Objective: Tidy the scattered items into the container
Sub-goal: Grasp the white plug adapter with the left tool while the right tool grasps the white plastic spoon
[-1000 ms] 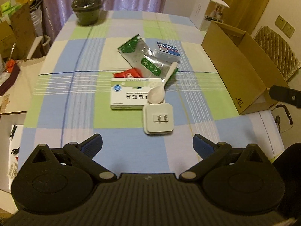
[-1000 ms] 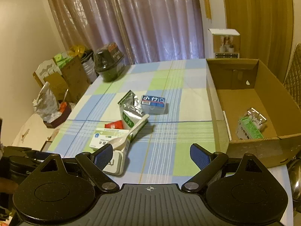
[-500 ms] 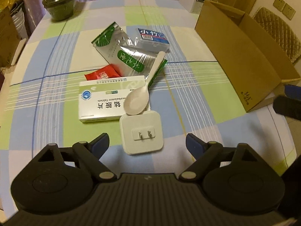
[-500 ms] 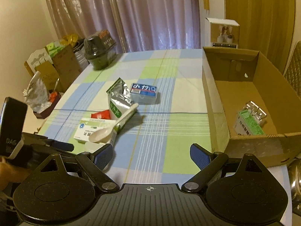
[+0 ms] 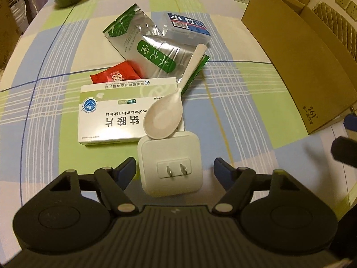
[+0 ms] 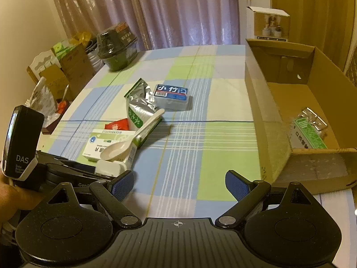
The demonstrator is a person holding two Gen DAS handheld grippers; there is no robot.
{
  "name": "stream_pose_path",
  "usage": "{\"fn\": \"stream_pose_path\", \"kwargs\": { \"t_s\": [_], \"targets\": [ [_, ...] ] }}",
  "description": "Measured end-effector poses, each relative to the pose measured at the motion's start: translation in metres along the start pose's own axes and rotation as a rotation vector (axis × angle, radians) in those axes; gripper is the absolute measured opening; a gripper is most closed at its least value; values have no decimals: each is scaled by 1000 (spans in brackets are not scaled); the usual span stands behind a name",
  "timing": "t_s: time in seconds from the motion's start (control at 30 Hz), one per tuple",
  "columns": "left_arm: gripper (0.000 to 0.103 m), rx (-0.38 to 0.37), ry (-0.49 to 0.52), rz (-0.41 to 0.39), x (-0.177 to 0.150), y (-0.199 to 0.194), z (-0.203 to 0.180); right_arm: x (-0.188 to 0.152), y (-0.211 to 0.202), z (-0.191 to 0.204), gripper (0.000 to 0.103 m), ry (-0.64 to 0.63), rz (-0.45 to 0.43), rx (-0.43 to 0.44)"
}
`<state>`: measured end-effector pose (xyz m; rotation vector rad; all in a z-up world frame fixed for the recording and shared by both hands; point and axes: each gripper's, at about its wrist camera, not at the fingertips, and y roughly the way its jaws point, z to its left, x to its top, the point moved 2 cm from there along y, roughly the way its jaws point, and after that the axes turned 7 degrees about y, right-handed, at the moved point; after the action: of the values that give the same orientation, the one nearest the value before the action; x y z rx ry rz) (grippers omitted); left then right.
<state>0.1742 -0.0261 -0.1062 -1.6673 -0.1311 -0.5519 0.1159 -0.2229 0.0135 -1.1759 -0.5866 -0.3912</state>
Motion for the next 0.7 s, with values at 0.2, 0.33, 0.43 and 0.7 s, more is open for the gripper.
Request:
{"fn": "stream_pose_path", "kwargs": {
  "t_s": [0.2, 0.33, 0.43, 0.7],
  "targets": [
    [57, -22, 68, 33, 1, -4, 3, 4, 12, 7, 94, 17, 9, 14],
    [57, -16, 91, 40, -4, -20, 18, 7, 29, 20, 94, 30, 33, 39],
    [57, 13, 112, 51, -10, -27, 32, 9, 45, 36, 94, 36, 47, 64],
    [54, -1, 56, 67, -31, -24, 63, 14, 85, 74, 94, 76, 56, 98]
  ]
}}
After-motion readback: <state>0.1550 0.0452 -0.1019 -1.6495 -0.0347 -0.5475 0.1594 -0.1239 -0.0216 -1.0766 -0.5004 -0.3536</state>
